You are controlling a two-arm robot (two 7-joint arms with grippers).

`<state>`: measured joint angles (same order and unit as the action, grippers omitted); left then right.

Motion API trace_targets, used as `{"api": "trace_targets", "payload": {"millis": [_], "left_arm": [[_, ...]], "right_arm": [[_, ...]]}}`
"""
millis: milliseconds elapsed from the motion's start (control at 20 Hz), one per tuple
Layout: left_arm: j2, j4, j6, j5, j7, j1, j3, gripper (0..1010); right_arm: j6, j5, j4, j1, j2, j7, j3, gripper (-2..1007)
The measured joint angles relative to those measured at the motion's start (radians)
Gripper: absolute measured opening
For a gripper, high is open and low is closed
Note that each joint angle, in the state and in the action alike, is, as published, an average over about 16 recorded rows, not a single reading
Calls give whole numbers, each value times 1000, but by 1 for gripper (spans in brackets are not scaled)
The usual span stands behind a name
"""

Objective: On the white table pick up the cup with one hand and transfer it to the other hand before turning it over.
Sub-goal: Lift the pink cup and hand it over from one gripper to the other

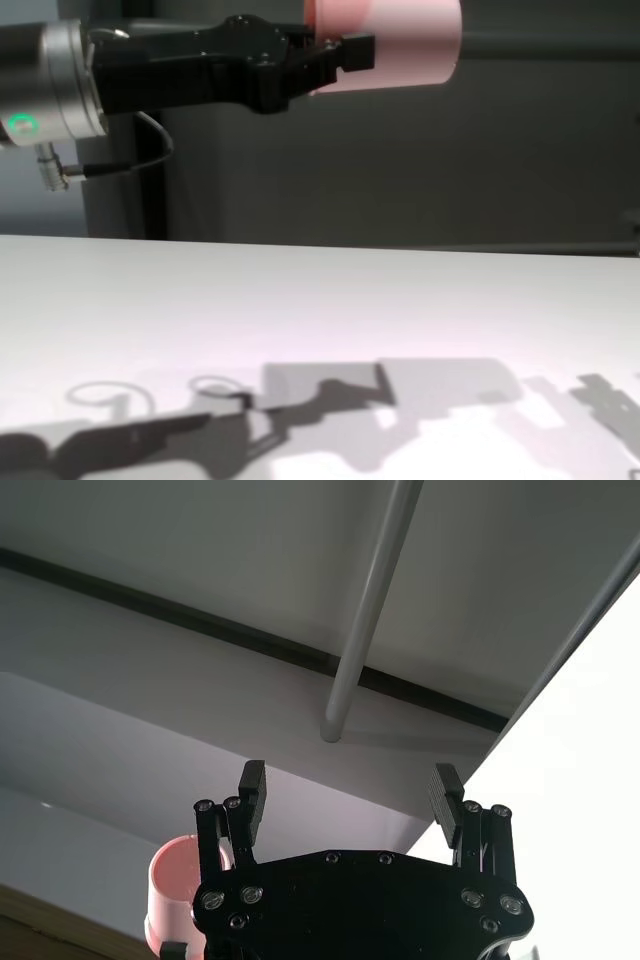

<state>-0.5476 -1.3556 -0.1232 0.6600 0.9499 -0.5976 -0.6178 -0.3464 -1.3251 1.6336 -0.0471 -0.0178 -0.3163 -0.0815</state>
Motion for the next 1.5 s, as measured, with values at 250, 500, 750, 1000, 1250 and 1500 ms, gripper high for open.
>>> {"api": "trace_targets", "payload": {"millis": [250,500,750,1000,1250,1500], "left_arm": [[0,0,0,0,0,0,0,50],[0,0,0,0,0,0,0,50],[0,0,0,0,0,0,0,50],[0,0,0,0,0,0,0,50],[0,0,0,0,0,0,0,50],[0,0,0,0,0,0,0,50]], "right_arm": [[-15,-30,-8,13,0,1,18,1002],[-31,-56,-13,25,-1,0,42,1002],[-51,-89,-13,36,-4,-4,66,1002],[-73,-129,-7,44,-9,-7,87,1002],[-94,-166,4,51,-12,-6,105,1002],[-104,-185,15,57,-9,-2,124,1002]]}}
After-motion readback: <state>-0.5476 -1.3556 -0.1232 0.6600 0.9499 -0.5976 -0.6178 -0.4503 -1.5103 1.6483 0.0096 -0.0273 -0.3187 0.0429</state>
